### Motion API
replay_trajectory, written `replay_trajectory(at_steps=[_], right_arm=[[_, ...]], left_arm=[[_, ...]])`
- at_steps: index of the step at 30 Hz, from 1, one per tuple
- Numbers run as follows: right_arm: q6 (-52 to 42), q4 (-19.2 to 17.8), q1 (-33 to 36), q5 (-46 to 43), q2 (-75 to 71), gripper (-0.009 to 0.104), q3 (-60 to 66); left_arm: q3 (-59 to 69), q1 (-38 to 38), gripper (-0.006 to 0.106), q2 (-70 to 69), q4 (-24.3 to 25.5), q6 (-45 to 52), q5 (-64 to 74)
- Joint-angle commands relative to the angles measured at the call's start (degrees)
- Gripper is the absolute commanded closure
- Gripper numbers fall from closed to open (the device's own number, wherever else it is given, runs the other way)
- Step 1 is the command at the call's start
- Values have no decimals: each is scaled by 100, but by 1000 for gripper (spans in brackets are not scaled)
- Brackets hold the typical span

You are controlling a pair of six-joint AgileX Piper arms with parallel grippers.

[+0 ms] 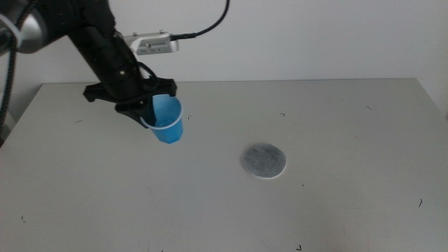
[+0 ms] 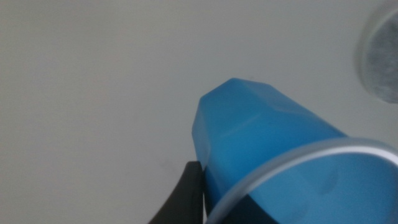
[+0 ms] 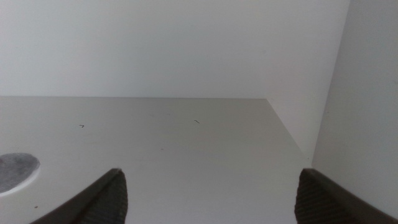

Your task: Place an empty cup on a cup mat.

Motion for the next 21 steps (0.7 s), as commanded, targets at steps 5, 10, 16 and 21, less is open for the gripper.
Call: replay_trajectory(at_steps=[5, 10, 16, 21], right_arm=[[-49, -52, 9, -446, -110, 1, -66], [-49, -52, 9, -446, -110, 1, -66], [-49, -52, 9, -446, -110, 1, -66], [-49, -52, 9, -446, -110, 1, -66]], left_arm=[[-1135, -884, 100, 378, -222, -400, 496], [-1842, -1361, 100, 950, -421, -477, 496], [-2475, -1699, 100, 1592, -511, -555, 496], [-2644, -1817, 100, 1906, -555, -555, 496]])
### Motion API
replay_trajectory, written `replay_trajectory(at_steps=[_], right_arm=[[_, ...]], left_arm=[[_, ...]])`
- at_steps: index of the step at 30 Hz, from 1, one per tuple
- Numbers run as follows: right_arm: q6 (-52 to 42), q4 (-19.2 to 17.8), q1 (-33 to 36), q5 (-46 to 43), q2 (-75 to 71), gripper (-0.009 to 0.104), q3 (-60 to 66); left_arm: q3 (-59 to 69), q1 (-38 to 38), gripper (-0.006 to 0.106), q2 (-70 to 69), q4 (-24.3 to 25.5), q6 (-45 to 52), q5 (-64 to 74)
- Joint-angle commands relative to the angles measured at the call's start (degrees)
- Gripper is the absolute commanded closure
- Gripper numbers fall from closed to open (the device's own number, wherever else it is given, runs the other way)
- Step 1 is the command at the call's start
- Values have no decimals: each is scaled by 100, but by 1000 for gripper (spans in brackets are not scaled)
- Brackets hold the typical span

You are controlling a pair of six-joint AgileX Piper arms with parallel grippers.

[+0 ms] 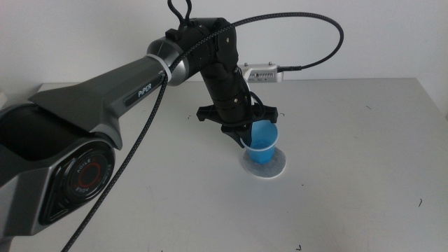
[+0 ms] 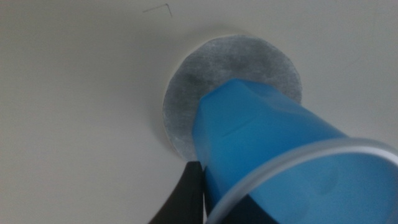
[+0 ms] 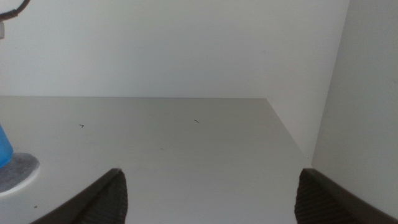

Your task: Place an empty cup on a cup mat.

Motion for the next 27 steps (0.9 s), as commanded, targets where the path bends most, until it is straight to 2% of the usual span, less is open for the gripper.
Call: replay_trajectory(at_steps=[1, 8, 12, 15, 18, 19, 21, 23, 27], right_arm=[[-49, -52, 9, -446, -110, 1, -66], [-49, -52, 9, -446, -110, 1, -66], [-49, -52, 9, -446, -110, 1, -66], [-49, -52, 9, -446, -110, 1, -66], [-49, -52, 9, -446, -110, 1, -66], [-49, -52, 9, -446, -110, 1, -66], [-49, -52, 9, -446, -110, 1, -66], [-49, -52, 9, -446, -110, 1, -66], [-49, -52, 9, -446, -110, 1, -66]], left_arm=[[-216, -40, 100, -294, -188, -50, 466], [-216, -40, 100, -199, -244, -50, 462], [-216, -40, 90, -149, -226, 28, 462], [-216, -40, 74, -104, -226, 58, 462], [-216, -40, 51, -95, -226, 80, 462], [-216, -40, 35, -104, -230, 110, 462], [-221, -35, 21, -123, -242, 188, 447], [-286, -18, 10, -131, -261, 217, 460], [-556, -18, -2, -131, -332, 330, 460]])
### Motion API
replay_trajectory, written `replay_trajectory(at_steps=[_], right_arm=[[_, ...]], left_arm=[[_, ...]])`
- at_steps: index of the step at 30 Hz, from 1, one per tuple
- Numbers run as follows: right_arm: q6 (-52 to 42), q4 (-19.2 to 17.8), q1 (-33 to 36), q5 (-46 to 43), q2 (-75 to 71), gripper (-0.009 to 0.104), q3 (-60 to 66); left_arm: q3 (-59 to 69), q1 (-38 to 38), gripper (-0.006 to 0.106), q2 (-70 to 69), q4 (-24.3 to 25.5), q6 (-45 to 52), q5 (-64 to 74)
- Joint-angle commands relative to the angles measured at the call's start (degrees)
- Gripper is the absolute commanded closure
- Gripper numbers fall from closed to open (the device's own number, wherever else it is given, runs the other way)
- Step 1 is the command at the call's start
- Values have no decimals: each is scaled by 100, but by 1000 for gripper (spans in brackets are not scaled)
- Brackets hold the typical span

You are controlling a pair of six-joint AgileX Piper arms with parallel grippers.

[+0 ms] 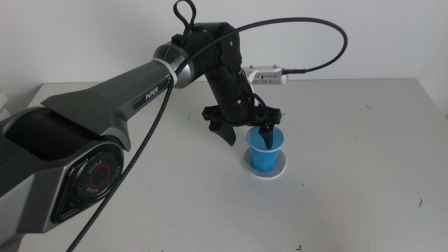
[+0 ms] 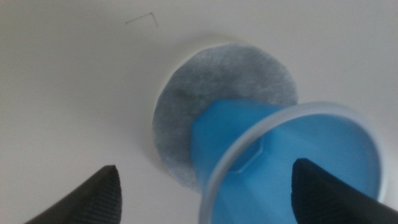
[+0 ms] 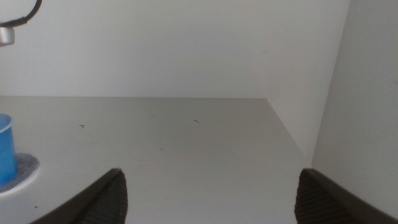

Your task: Place an empty cup on a cup mat.

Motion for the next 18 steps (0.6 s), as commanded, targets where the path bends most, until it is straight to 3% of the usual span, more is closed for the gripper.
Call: replay_trajectory(at_steps=[1, 6, 18], right_arm=[[-49, -52, 9, -446, -110, 1, -66], [-49, -52, 9, -446, -110, 1, -66], [-49, -52, 9, -446, -110, 1, -66]], left_arm=[[-353, 7, -3, -414, -266, 95, 441], [-591, 13, -4, -647, -277, 203, 441], [-591, 70, -4, -2409, 496, 275, 443]])
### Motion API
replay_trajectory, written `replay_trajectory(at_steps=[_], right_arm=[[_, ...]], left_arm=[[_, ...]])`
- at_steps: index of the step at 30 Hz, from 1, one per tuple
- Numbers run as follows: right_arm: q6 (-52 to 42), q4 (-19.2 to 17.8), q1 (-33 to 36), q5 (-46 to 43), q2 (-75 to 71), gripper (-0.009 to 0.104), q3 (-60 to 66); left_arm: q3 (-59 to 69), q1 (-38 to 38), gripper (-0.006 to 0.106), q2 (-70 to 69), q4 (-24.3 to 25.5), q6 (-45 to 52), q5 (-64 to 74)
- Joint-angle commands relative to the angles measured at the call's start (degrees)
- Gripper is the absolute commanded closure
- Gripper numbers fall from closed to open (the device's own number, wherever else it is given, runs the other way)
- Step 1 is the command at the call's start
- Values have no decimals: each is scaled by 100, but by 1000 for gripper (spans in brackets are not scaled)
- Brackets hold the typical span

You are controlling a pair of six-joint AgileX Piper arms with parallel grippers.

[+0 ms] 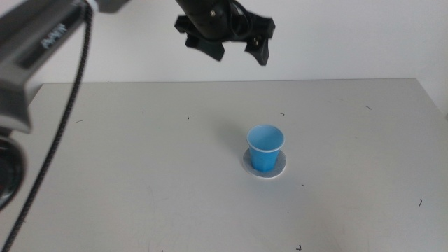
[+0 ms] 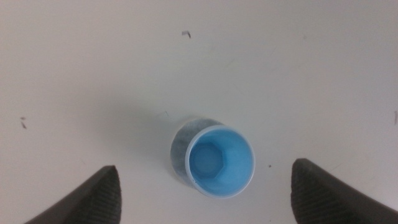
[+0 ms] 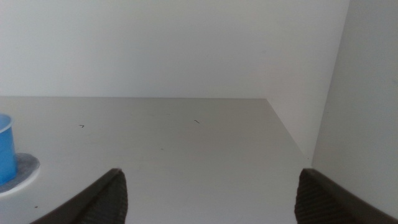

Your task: Place an empty cup on a cup mat.

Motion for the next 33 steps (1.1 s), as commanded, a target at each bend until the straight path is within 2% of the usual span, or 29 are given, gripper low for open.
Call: replay_trajectory(at_steps=[1, 4, 12, 15, 19, 21, 28, 33], right_arm=[[-49, -52, 9, -446, -110, 1, -66], [-49, -52, 9, -446, -110, 1, -66], [-49, -52, 9, -446, -110, 1, -66], [-49, -52, 9, -446, -110, 1, -66], [-49, -52, 9, -446, -110, 1, -66], [-49, -52, 9, -446, -110, 1, -66], [-49, -52, 9, -446, -110, 1, -66], [-49, -52, 9, -446, -110, 1, -66]], left_arm=[[-213, 1, -3, -805, 107, -32, 326], [-194, 77, -2, -1335, 499, 181, 364], [252, 70, -2, -2815, 803, 851, 359], [840, 70, -2, -3460, 1178, 771, 235], [2295, 161, -2, -4633, 1748, 734, -492], [3007, 480, -2, -5118, 1716, 734, -833], [5658, 1936, -2, -6646, 992, 1006, -2224], [7445, 2308, -2, -7694, 752, 1384, -3497]])
